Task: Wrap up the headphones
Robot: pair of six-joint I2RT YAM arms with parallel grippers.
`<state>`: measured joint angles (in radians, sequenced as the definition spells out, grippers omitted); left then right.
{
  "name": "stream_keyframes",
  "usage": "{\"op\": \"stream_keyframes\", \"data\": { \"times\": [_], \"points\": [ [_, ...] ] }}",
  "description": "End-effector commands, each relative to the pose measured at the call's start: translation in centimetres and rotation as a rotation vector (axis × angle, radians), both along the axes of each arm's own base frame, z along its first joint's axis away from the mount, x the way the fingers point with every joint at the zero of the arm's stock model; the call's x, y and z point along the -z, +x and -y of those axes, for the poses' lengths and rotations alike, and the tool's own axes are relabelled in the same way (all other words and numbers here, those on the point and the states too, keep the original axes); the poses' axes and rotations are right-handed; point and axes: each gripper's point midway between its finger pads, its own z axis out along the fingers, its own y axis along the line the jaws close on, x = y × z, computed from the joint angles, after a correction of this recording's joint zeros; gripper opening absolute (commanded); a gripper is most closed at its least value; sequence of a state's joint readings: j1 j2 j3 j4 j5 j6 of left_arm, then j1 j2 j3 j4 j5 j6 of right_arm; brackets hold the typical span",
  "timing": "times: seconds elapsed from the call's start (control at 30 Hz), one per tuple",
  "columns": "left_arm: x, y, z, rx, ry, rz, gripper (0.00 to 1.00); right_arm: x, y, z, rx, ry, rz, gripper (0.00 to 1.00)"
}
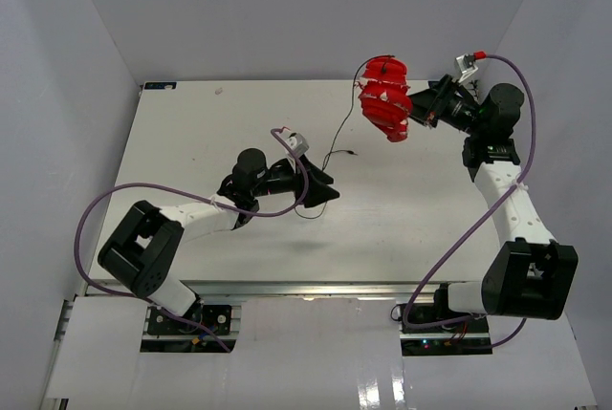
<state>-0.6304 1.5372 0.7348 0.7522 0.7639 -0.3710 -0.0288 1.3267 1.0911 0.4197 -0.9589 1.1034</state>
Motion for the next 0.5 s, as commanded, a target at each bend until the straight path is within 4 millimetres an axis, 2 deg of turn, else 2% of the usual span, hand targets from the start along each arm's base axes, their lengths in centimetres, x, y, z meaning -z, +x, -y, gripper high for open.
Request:
{"op": "stream_keyframes", "data": {
  "times": [0.0, 0.13, 0.2, 0.23, 0.3, 0.43, 0.47],
  "points": [
    [-0.7, 0.5, -0.1, -0.025, -0.002, 0.06, 0.67, -4.4, 0.7, 0.8, 0.034, 0.096, 0.041, 0.08],
    [1.2, 1.1, 0.2, -0.028, 0.025, 0.037, 0.62, -5.9, 1.3, 1.5, 0.057, 0.136, 0.049, 0.08],
    [2.4, 1.7, 0.8, -0.02, 0.035, 0.014, 0.5, -6.3, 1.4, 1.8, 0.068, 0.144, 0.051, 0.08],
    [2.4, 1.9, 1.1, -0.017, 0.033, 0.011, 0.44, -6.5, 1.4, 2.0, 0.075, 0.148, 0.051, 0.08],
    [3.3, 2.4, 1.6, -0.015, 0.04, -0.004, 0.27, -6.9, 1.7, 2.4, 0.097, 0.15, 0.055, 0.08],
    [3.7, 2.3, 2.1, -0.019, 0.064, -0.001, 0.1, -7.4, 2.8, 3.8, 0.177, 0.123, 0.075, 0.08],
    [3.5, 2.0, 2.3, -0.023, 0.079, 0.01, 0.06, -7.3, 3.7, 4.3, 0.237, 0.086, 0.079, 0.08]
  ]
}}
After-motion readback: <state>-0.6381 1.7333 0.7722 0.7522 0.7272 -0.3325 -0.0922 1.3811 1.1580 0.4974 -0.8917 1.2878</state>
